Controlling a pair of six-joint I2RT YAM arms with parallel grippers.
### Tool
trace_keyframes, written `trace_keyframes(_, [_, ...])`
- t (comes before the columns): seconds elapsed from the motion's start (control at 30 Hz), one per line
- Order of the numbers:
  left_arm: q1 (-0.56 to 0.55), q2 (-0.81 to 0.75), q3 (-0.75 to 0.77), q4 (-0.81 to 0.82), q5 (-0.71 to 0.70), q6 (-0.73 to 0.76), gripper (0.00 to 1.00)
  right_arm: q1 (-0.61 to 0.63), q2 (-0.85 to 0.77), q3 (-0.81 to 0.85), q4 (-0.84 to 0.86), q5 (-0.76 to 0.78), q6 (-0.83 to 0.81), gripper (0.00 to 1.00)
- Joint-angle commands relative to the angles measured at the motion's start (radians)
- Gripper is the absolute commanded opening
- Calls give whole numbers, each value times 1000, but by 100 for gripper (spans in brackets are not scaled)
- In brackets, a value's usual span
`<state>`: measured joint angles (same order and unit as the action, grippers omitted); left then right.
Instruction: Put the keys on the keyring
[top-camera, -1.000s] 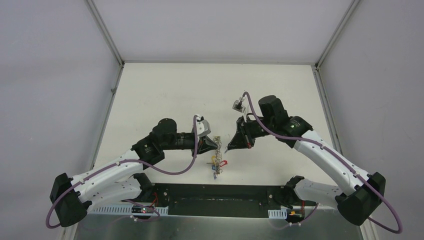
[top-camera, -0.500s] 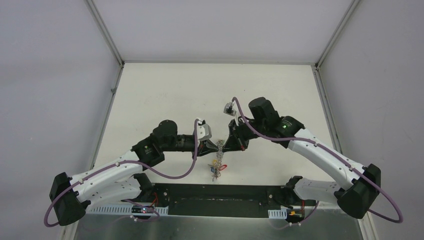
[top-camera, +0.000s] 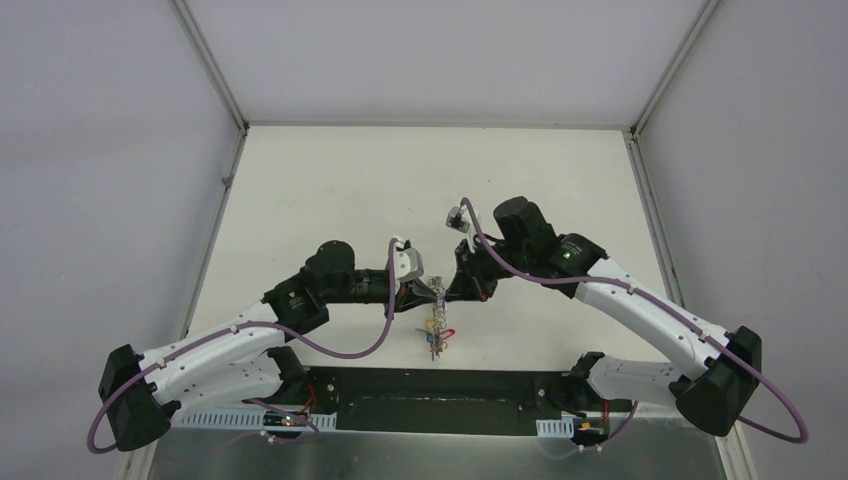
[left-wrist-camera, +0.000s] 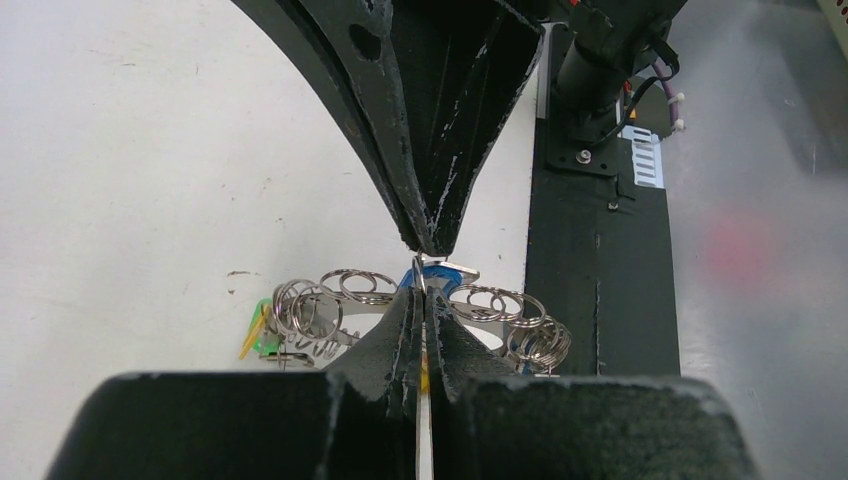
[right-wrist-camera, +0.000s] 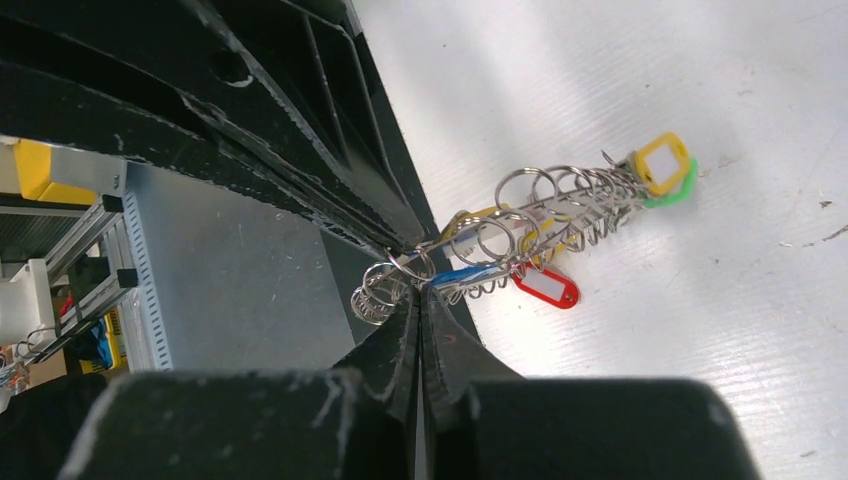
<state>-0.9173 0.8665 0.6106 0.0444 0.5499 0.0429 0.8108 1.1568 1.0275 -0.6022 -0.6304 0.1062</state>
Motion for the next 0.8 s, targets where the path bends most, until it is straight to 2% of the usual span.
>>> trace_keyframes(0.0, [-19, -36, 8, 71, 22, 12, 0, 1, -41, 10, 21, 83, 7, 0])
trace_keyframes(0.5, [-31, -43, 12, 74, 11, 18, 0, 1, -45, -33, 41, 43, 12, 0])
trace_keyframes(0.57, [-31, -47, 12, 75, 9, 20, 0, 1, -47, -35, 36, 50, 11, 6])
trace_keyframes(0.67, [-32, -51, 11, 75, 4, 20, 0, 2, -81, -45, 39, 71, 3, 21])
trace_keyframes(0.77, [-35, -55, 8, 75, 2, 21, 0, 2, -134, -56, 55, 95, -2, 43])
